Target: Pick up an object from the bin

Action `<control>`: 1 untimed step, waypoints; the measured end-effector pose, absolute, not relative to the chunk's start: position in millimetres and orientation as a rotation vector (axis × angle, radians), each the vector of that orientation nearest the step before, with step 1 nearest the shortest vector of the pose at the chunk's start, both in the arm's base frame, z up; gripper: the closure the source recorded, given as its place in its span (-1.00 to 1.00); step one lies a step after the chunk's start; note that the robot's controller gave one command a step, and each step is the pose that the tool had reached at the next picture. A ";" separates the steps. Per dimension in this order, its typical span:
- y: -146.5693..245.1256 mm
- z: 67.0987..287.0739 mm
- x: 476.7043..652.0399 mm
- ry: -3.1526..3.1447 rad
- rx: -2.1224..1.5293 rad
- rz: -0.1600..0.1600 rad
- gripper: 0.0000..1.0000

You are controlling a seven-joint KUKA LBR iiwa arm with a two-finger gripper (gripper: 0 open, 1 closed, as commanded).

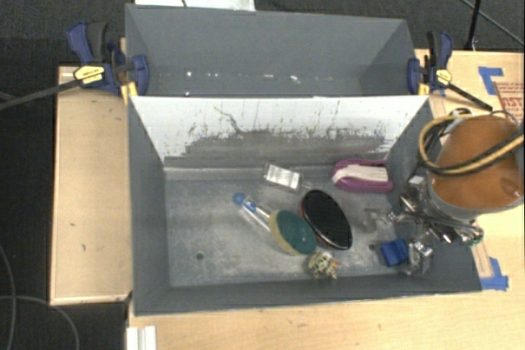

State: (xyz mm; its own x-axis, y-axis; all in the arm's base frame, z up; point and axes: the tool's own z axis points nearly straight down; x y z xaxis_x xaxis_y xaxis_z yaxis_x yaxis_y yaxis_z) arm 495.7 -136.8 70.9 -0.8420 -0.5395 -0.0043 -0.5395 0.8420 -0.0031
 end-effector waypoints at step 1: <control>-137.1 71.4 495.6 3.009 -0.886 -0.004 1.00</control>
Offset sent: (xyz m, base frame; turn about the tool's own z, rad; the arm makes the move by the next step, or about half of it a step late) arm 0.0000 0.0000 0.0000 0.0000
